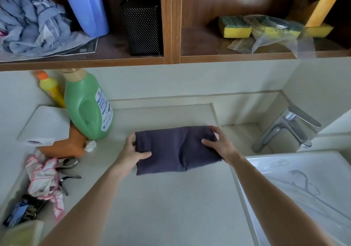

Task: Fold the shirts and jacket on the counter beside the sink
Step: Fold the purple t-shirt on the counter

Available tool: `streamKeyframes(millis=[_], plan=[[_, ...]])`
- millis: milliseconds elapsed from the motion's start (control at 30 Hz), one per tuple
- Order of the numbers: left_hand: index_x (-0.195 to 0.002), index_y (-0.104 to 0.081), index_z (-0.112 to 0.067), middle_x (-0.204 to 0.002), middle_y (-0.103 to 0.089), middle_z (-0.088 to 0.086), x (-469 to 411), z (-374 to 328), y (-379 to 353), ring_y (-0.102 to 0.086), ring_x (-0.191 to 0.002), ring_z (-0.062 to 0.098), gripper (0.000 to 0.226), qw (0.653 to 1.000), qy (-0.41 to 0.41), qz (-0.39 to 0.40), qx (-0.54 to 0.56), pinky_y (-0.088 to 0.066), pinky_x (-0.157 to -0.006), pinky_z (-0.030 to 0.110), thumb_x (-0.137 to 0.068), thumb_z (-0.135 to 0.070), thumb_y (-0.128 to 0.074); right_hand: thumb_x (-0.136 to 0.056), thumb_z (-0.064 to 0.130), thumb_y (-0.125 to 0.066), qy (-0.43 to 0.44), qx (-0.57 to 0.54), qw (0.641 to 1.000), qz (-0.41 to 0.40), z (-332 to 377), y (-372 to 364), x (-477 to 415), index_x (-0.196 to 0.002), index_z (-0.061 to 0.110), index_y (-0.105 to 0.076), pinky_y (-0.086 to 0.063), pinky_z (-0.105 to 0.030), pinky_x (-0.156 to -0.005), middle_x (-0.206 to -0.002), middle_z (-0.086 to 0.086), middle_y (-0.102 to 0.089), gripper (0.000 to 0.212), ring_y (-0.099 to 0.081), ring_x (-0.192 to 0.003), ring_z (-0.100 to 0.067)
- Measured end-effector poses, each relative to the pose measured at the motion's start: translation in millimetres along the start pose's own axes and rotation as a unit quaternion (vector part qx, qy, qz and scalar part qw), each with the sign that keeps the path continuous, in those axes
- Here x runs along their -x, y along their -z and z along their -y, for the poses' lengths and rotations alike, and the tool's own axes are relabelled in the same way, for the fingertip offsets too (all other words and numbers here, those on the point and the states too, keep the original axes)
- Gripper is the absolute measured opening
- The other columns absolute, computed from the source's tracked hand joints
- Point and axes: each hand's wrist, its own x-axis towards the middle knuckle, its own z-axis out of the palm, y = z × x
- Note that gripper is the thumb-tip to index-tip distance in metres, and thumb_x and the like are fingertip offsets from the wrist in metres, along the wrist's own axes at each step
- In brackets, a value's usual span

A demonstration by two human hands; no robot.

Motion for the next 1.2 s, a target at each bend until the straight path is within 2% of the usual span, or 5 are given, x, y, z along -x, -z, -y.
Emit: streamKeyframes(millis=[133, 433, 600, 800, 1200], plan=[[-0.148, -0.035, -0.023, -0.111, -0.059, -0.012, -8.1, 7.2, 4.2, -0.062, -0.101, 0.010, 0.099, 0.989, -0.013, -0.026, -0.143, -0.050, -0.078, 0.025, -0.067, 0.004, -0.085, -0.072, 0.019, -0.084, -0.002, 0.179, 0.983, -0.034, -3.8, -6.4, -1.1, -0.148, 0.026, -0.034, -0.042, -0.029, -0.093, -0.130, 0.004, -0.042, 0.091, -0.047, -0.113, -0.014], [-0.123, -0.058, -0.014, -0.112, -0.072, -0.002, -18.3, -1.0, -1.0, -0.069, -0.101, 0.021, 0.064, 0.980, 0.109, -0.059, -0.158, -0.055, -0.083, 0.036, -0.069, -0.029, -0.089, -0.072, 0.066, -0.068, -0.118, 0.357, 0.923, -0.080, 4.9, -13.7, -6.1, -0.107, 0.021, -0.057, -0.049, -0.035, -0.075, -0.096, 0.001, -0.060, 0.058, -0.063, -0.099, -0.027], [-0.087, -0.071, -0.019, -0.070, -0.075, -0.007, 26.6, 9.9, -16.6, -0.073, -0.063, 0.014, 0.031, 0.986, 0.076, -0.103, -0.110, -0.051, -0.046, 0.026, -0.071, -0.041, -0.086, -0.089, 0.054, -0.059, 0.005, 0.304, 0.946, -0.112, -17.0, -14.7, 19.1, -0.092, 0.017, -0.057, -0.044, -0.038, -0.086, -0.092, -0.002, -0.062, 0.037, -0.053, -0.104, -0.030], [-0.108, -0.059, -0.029, -0.103, -0.070, -0.011, 72.0, 7.7, -38.3, -0.065, -0.103, 0.017, 0.017, 0.985, -0.038, -0.130, -0.110, -0.047, -0.088, 0.032, -0.094, -0.035, -0.066, -0.100, 0.046, -0.048, 0.041, 0.136, 0.983, -0.118, -24.8, -11.7, 55.6, -0.107, 0.017, -0.052, -0.041, -0.036, -0.078, -0.102, -0.010, -0.067, 0.030, -0.059, -0.100, -0.039], [-0.101, -0.050, -0.023, -0.079, -0.060, -0.003, 141.9, -6.3, -77.7, -0.059, -0.077, 0.029, 0.032, 0.953, -0.119, -0.144, -0.237, -0.043, -0.068, 0.038, -0.099, -0.054, -0.044, -0.101, 0.036, -0.052, 0.062, 0.107, 0.970, -0.210, -42.8, 54.8, 159.9, -0.084, 0.031, -0.042, -0.030, -0.030, -0.064, -0.069, 0.017, -0.054, 0.020, -0.048, -0.066, -0.017]])
